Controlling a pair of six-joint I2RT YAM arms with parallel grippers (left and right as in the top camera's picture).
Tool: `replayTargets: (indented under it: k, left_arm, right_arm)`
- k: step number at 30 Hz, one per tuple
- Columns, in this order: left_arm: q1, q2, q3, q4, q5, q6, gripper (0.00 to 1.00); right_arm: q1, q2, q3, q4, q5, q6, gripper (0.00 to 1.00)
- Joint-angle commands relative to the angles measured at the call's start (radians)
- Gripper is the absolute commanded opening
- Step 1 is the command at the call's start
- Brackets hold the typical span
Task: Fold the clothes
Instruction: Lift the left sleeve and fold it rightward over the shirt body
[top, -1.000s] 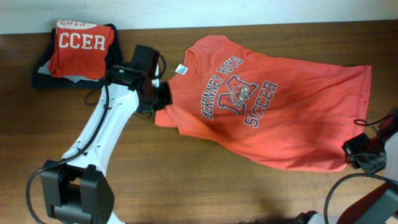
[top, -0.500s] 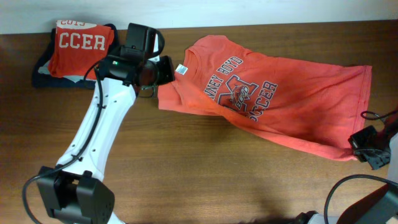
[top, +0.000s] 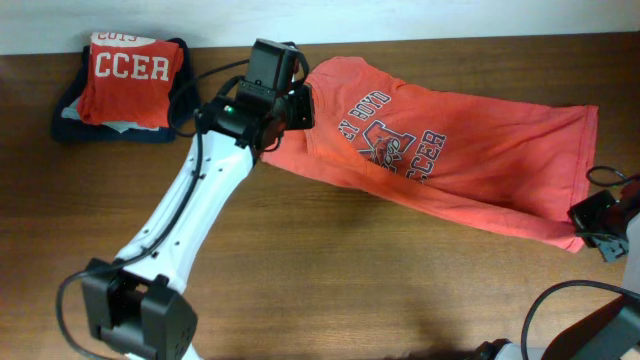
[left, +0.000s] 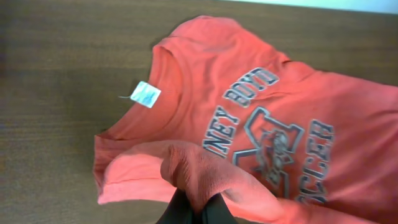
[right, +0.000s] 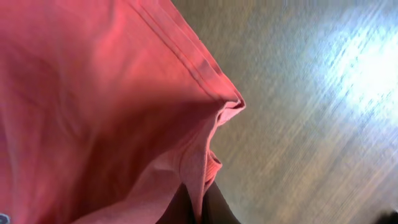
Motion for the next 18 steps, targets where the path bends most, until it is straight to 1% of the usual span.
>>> replayTargets:
  k: [1, 8, 12, 15, 18]
  left_arm:
    - [0.003, 0.065, 0.018, 0.006, -0.064, 0.021, 0.01]
    - [0.004, 0.134, 0.018, 0.055, -0.073, 0.043, 0.01]
    - [0.003, 0.161, 0.018, 0.094, -0.111, 0.043, 0.01]
    - [0.003, 0.166, 0.018, 0.115, -0.128, 0.085, 0.01]
    - [0.003, 0.166, 0.018, 0.126, -0.129, 0.096, 0.0]
  right_arm:
    - [0.006, 0.003, 0.025, 0.025, 0.027, -0.013, 0.04]
    - [0.006, 0.036, 0.025, 0.095, 0.027, -0.023, 0.04]
    - [0.006, 0.068, 0.025, 0.131, 0.027, -0.033, 0.04]
    - [0.006, 0.098, 0.025, 0.179, 0.027, -0.048, 0.04]
    - [0.006, 0.114, 0.025, 0.211, 0.027, -0.048, 0.04]
